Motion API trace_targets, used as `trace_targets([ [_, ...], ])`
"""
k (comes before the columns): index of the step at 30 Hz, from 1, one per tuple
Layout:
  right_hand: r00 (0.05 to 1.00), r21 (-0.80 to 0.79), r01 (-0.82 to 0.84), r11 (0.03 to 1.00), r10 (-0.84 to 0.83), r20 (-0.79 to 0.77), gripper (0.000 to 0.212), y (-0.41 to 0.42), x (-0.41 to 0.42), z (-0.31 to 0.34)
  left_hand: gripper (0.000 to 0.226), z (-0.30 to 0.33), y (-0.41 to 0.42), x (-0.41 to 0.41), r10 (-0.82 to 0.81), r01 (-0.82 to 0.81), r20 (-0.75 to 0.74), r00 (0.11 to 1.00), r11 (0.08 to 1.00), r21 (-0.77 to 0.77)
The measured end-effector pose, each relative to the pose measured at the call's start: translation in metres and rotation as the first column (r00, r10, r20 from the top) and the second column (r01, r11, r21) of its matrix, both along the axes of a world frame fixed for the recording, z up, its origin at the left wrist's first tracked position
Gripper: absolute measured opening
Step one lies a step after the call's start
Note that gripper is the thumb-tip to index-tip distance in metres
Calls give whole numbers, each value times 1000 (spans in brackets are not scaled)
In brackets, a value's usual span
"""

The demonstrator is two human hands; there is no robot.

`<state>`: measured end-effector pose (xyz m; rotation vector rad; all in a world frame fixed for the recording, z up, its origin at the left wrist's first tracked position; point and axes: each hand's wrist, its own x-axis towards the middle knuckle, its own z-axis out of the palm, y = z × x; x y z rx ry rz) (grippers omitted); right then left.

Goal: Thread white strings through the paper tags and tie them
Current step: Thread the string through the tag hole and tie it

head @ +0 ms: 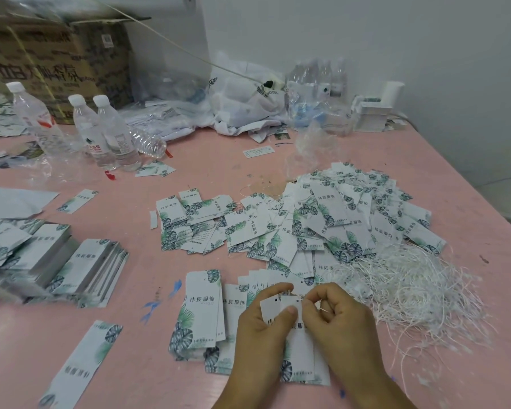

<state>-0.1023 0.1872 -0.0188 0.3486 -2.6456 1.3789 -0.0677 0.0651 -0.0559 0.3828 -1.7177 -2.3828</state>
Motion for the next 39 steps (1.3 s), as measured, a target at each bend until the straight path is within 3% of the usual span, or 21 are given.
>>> trace_targets([
  [5,1000,78,17,997,-18,7,13,-1,1,2,35,1,1,1,12,-13,-22,1000,1000,-21],
  [23,997,123,71,990,-70,-13,14,-3,3,5,38,6,4,4,73,-75,-24,997,992,-97],
  [28,998,148,57,987,-57,-2,25,-4,2,4,33,5,2,3,66,-72,-58,996,992,-107],
  [33,998,29,27,999,-28,59,11,-1,0,1,25,13,2,3,54,-51,-34,998,995,85],
  [39,967,-229,-53,972,108,232,19,2,-6,-2,29,16,-2,1,9,-25,49,999,937,349],
])
